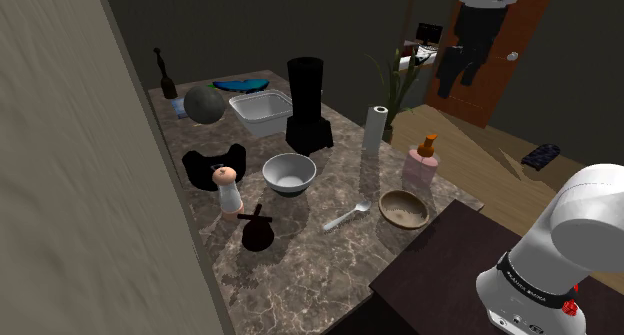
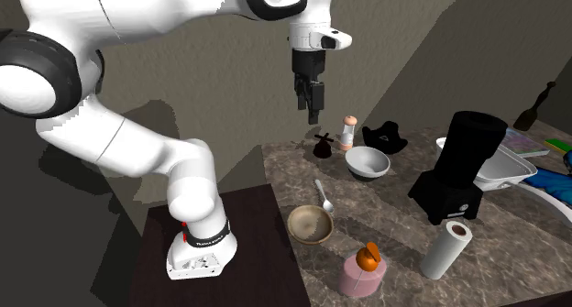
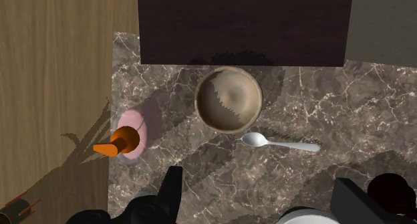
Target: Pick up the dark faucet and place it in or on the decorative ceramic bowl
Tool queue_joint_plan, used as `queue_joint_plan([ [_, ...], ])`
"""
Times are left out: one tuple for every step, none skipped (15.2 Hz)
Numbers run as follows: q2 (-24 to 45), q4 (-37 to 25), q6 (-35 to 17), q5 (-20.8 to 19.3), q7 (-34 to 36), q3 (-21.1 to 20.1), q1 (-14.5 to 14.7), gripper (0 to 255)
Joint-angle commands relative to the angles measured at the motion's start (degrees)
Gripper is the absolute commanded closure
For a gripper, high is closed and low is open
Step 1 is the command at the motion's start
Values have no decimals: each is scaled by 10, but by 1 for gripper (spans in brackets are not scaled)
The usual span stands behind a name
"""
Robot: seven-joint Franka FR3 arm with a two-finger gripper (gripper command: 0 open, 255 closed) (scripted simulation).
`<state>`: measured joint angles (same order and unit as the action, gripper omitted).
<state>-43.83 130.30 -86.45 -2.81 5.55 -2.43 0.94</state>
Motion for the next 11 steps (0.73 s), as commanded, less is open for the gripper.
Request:
queue_joint_plan([
  [0,0,0,0,0,0,0,0],
  [8,7,-15,6,9,-8,3,0],
  [16,14,-29,12,18,-15,5,0],
  [25,20,-44,17,27,-23,8,0],
  [35,26,-59,22,36,-30,11,0],
  [45,31,-74,27,45,-38,13,0],
  [56,35,-88,32,53,-46,16,0],
  [68,38,-103,37,62,-53,18,0],
  [80,40,-118,41,71,-61,21,0],
  [93,42,-133,45,79,-69,23,0],
  [107,43,-148,49,88,-77,25,0],
])
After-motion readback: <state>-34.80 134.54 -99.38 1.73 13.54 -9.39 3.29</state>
